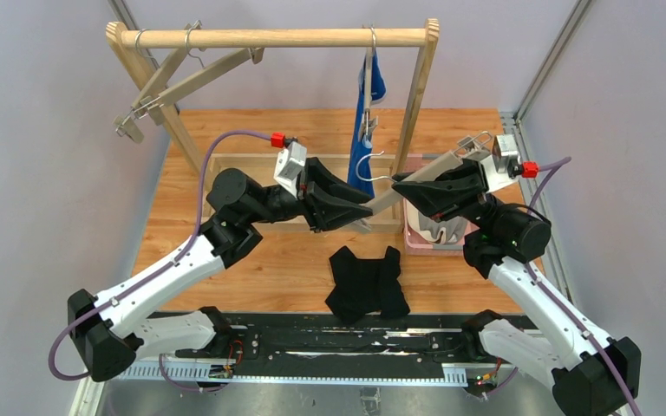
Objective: Remove the underwear clipped to the hanger
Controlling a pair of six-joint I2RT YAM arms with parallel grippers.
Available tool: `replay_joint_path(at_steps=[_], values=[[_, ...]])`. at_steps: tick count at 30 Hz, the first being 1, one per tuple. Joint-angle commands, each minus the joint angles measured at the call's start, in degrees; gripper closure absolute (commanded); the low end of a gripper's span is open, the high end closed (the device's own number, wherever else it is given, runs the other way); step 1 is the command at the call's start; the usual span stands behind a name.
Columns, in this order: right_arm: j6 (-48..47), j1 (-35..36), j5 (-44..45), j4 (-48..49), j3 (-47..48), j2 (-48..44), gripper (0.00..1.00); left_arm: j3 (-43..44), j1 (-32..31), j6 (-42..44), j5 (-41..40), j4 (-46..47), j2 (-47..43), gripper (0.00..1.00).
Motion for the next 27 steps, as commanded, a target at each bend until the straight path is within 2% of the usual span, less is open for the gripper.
replay_joint_path(at_steps=[1, 5, 11, 21, 27], values=[[0.0, 0.5, -0.4, 2.6, 1.1, 0.0, 1.00, 1.8, 0.0, -1.3, 1.4, 2.1, 2.0, 0.66], [-0.4, 0.5, -0.5, 2.7, 1.1, 0.5, 1.00, 2.8, 0.0, -1.9, 1.6, 2.7, 2.8, 0.74], [-0.5, 0.5, -0.4, 3.1, 1.0, 1.4, 1.00, 3.4, 0.0, -3.1, 2.5, 2.7, 4.0, 0.99], [-0.8, 0.9, -1.3, 3.5, 1.0, 3.7, 0.99, 4.0, 0.0, -6.3, 4.5, 2.7, 7.0, 1.00], [-2.2, 1.2, -2.1, 1.7, 1.1, 3.3, 0.99, 2.8, 0.0, -5.6, 2.2, 2.8, 6.1, 1.00]])
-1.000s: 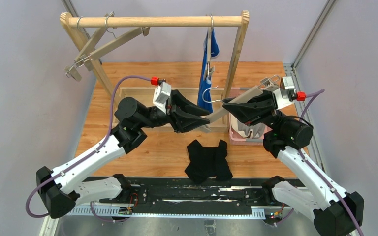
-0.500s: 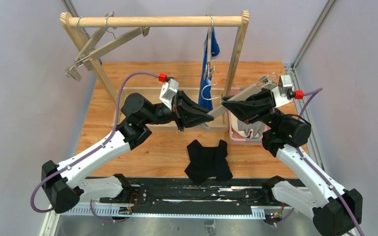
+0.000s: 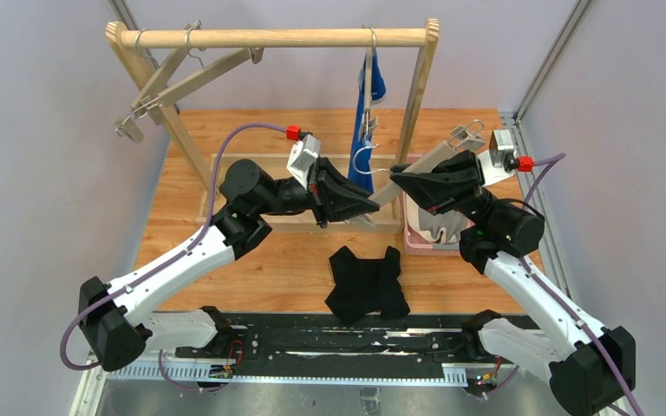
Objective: Remove the underwear clipped to the hanger
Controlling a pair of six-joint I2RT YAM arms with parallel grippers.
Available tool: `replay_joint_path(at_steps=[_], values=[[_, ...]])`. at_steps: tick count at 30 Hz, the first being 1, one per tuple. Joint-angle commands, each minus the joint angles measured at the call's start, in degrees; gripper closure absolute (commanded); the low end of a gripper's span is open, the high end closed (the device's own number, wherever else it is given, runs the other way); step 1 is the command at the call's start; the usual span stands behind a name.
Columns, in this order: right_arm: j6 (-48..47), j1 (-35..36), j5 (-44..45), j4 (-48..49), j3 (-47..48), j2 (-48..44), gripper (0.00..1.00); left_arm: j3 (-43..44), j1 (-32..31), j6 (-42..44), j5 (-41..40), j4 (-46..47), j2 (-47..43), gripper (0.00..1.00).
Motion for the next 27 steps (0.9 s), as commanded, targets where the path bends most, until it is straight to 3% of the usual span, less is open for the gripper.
replay_joint_path(at_steps=[1, 5, 6, 10, 14, 18, 22, 25, 27], values=[[-2.6, 1.3, -3.5, -1.4, 1.0, 0.1, 0.99, 0.3, -0.8, -1.1, -2.5, 1.1, 0.0, 1.00], [-5.1, 1.7, -4.1, -5.8, 1.1, -0.8, 0.99, -0.4, -0.8, 0.0, -3.8, 1.1, -1.7, 1.00], [-5.8, 1.8, -4.1, -7.1, 0.9, -1.1, 0.95, -0.4, -0.8, 0.1, -4.0, 1.0, -2.1, 1.00], [-8.2, 2.0, -4.0, -11.0, 0.3, -2.1, 0.49, -0.3, -0.8, 0.2, -4.3, 0.3, -3.2, 1.00], [-9.3, 2.2, -3.4, -12.3, -0.5, -2.4, 0.25, -0.2, -0.8, -0.4, -4.1, 0.3, -3.9, 1.00], [-9.5, 2.2, -4.3, -12.5, -1.1, -2.4, 0.20, -0.7, -0.8, 0.4, -5.1, -1.0, -5.4, 1.00], [-11.3, 2.2, -7.0, -16.1, -1.5, -3.5, 0.19, -0.3, -0.9, 4.6, -7.3, -8.7, -8.5, 1.00], [-16.7, 2.4, -9.1, -25.4, -1.9, -5.9, 0.18, 0.4, -0.8, 9.7, -11.2, -19.3, -12.7, 1.00], [-23.6, 2.9, -9.5, -37.0, -1.6, -8.3, 0.18, 1.2, -0.8, 13.0, -14.7, -26.8, -16.2, 1.00]])
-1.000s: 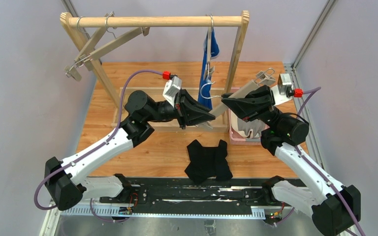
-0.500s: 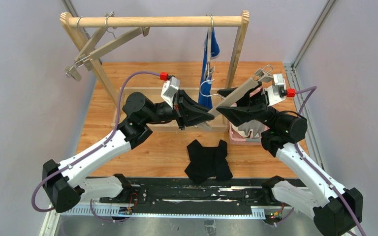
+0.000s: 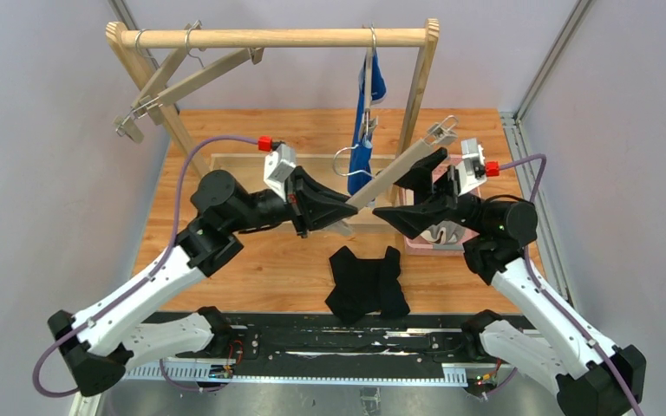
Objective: Remove the underwear clipped to the hanger
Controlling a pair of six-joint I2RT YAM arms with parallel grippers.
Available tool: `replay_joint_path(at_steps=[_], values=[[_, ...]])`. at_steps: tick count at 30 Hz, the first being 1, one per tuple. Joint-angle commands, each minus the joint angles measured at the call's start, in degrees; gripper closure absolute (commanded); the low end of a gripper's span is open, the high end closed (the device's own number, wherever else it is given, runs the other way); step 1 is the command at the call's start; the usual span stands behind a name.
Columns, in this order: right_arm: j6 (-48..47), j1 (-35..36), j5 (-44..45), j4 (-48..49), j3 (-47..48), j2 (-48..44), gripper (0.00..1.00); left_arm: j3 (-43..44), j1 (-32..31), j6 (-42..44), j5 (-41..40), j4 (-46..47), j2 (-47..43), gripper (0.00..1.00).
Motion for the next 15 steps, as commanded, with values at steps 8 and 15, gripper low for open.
replay_joint_path(at_steps=[8, 15], values=[[-39.5, 6.6, 7.3, -63.1, 1.8, -9.4, 0.20, 10.2, -0.3, 16.5, -23.3, -44.4, -18.7, 1.00], [-41.8, 13.1, 14.7, -72.4, -2.5, -10.2, 0.20, 13.1, -0.4, 15.0, -35.8, -57.0, -24.4, 1.00]])
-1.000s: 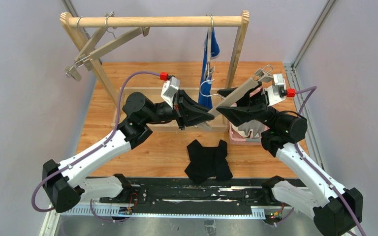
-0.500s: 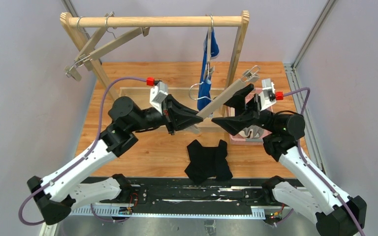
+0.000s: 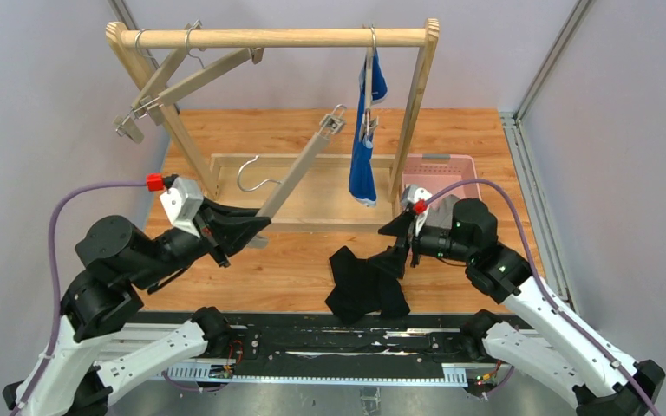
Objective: Remove the underwear clipped to the hanger
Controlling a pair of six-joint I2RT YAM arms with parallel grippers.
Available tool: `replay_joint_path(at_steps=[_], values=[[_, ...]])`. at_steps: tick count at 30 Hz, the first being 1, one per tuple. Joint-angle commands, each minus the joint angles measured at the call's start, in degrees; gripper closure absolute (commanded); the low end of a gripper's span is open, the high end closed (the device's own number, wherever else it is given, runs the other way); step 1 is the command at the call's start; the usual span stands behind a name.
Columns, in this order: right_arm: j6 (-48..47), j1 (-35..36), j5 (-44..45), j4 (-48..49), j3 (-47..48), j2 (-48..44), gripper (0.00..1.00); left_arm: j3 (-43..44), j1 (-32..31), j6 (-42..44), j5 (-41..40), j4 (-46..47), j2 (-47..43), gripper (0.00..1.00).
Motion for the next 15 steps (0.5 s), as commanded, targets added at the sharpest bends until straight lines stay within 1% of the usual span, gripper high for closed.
replay_joint_path(at_steps=[1, 5, 11, 13, 15], values=[[-4.3, 6.5, 7.5, -8.6, -2.4, -0.4, 0.20, 1.4, -0.3, 1.5, -13.1, -12.4, -1.5, 1.00], [-4.4, 14.2, 17.7, -9.8, -2.8, 3.6, 0.22, 2.2, -0.3, 2.3, -21.2, -15.8, 0.2, 1.00], [-5.7, 30.0, 35.6, -13.3, -0.7, 14.8, 0.22, 2.9, -0.3, 4.5, -33.4, -15.8, 5.3, 1.00], [-6.0, 33.4, 39.3, -15.3, 1.4, 19.9, 0.22, 3.6, -0.3, 5.5, -36.5, -15.5, 8.0, 1.00], [-5.9, 34.9, 41.1, -17.3, 3.7, 24.7, 0.22, 4.9, -0.3, 6.5, -38.6, -15.8, 10.9, 1.00]])
